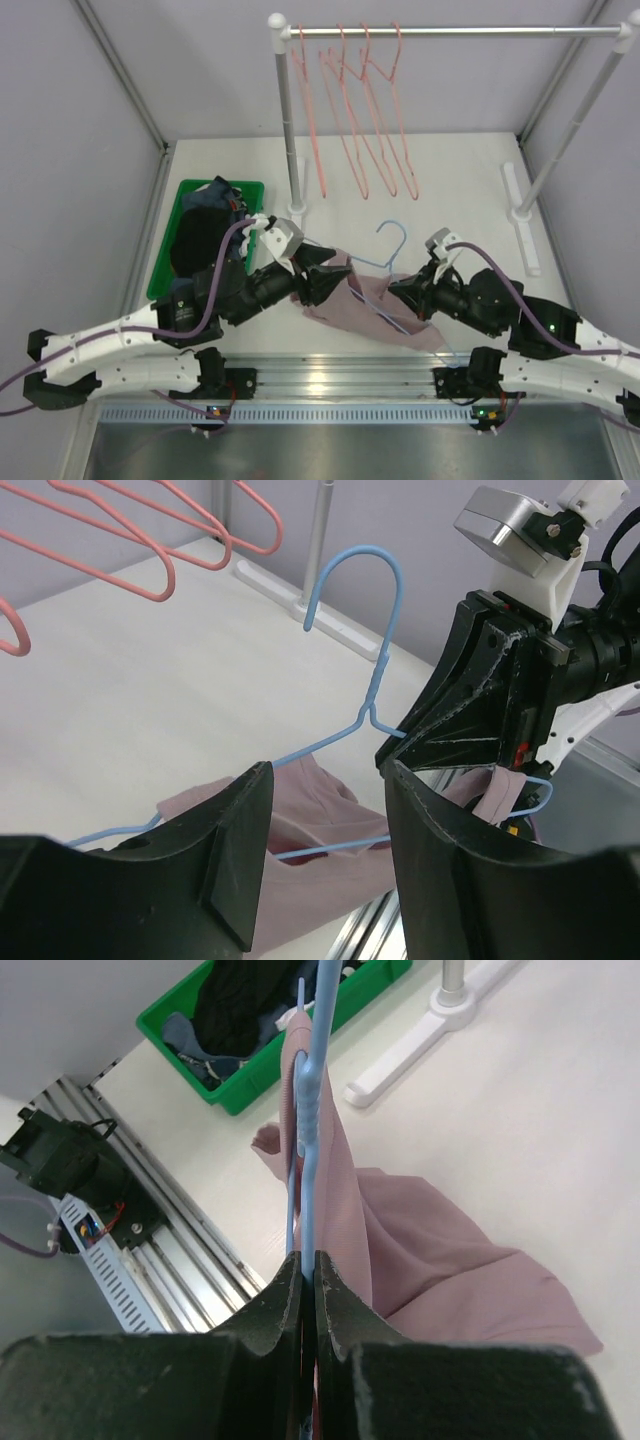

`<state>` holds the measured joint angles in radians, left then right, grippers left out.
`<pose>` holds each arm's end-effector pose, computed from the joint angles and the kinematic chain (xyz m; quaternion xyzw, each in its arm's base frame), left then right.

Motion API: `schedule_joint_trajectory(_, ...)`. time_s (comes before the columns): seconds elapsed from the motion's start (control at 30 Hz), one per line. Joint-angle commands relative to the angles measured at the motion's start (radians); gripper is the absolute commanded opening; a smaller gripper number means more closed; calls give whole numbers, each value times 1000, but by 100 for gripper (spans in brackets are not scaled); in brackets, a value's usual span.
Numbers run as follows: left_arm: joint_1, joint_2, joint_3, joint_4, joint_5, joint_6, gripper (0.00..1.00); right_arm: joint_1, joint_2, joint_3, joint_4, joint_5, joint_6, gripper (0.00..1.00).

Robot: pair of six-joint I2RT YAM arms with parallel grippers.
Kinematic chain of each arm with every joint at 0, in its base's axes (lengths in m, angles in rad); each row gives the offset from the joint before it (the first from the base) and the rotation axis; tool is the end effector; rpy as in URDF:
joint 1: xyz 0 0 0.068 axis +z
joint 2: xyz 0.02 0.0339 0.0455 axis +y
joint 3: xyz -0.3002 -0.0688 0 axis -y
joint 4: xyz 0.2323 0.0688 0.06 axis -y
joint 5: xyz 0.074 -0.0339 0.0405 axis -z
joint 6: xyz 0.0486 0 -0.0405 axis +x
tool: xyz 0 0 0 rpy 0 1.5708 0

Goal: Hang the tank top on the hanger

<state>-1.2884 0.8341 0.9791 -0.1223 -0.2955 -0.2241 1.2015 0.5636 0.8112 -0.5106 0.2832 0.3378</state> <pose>0.0582 -0.1497 0.4315 0.2601 0.6492 -0.4105 0.5851 0.0463 0.0821 0.3576 -0.2509 0.7496 0.3386 0.5104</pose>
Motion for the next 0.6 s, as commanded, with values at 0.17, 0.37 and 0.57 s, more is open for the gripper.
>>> schedule_joint_trajectory(0.17,1,-32,41,53,-5,26,53,3,-71,8,-101,217,154,0)
schedule_joint_trajectory(0.37,3,-47,40,52,-7,37,53,3,-74,6,-180,324,224,0)
schedule_joint_trajectory(0.57,3,-40,32,39,-14,42,53,-11,-65,5,-178,369,230,0)
